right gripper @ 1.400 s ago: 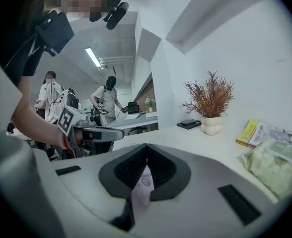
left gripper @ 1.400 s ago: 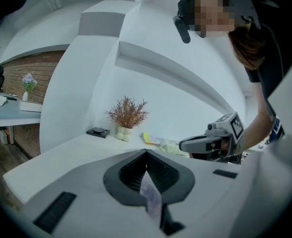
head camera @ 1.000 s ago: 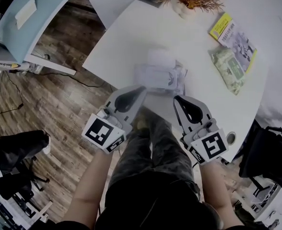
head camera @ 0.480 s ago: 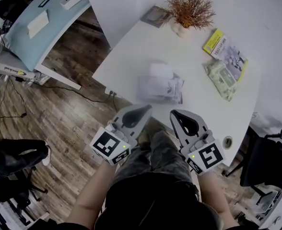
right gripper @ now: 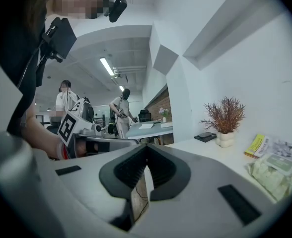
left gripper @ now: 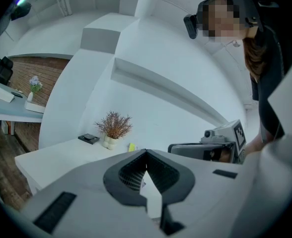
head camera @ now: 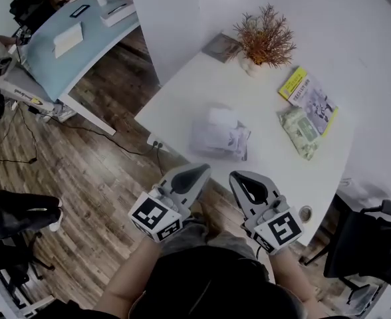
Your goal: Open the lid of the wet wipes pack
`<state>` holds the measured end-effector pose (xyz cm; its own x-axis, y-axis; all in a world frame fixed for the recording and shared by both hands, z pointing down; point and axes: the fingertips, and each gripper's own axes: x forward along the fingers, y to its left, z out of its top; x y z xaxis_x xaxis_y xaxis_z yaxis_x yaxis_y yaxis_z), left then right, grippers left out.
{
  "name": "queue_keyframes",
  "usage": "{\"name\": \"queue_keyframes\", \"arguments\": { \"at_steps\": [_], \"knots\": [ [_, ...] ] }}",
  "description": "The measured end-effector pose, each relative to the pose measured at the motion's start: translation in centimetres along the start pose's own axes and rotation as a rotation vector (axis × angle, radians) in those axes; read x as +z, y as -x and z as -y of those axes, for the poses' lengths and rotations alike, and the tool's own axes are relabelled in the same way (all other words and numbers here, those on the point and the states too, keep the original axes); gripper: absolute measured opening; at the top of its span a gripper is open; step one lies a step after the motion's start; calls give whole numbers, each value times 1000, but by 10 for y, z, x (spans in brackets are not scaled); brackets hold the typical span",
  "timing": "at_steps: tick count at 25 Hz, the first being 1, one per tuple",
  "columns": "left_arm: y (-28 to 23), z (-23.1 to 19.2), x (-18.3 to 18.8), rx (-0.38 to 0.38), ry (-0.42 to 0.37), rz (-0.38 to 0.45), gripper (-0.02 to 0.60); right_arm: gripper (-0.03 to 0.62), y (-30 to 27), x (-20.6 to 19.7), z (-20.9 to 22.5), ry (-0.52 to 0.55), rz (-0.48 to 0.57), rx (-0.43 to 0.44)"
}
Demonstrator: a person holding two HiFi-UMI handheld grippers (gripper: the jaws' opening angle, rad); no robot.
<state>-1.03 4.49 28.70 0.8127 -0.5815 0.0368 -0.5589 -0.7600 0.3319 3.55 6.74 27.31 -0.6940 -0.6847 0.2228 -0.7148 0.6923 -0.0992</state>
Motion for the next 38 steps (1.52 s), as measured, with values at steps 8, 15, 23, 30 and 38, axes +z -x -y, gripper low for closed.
{"name": "queue_keyframes", "arguments": {
  "at_steps": [8, 15, 23, 30, 38],
  "knots": [
    [7, 20, -19, 22, 3, -18, 12, 20, 17, -5, -5, -11, -28, 26],
    [16, 38, -6, 39, -18, 17, 12, 20, 33, -12, -17, -14, -38, 42],
    [36, 67, -14, 48, -5, 17, 12, 20, 50, -14, -37, -8, -20, 51],
    [49, 91, -27, 53, 3, 8, 12, 20, 73, -24, -56, -10, -20, 45],
    [63, 118, -37, 55, 3, 9, 12, 20, 99, -28, -71, 3, -7, 46]
  ]
}}
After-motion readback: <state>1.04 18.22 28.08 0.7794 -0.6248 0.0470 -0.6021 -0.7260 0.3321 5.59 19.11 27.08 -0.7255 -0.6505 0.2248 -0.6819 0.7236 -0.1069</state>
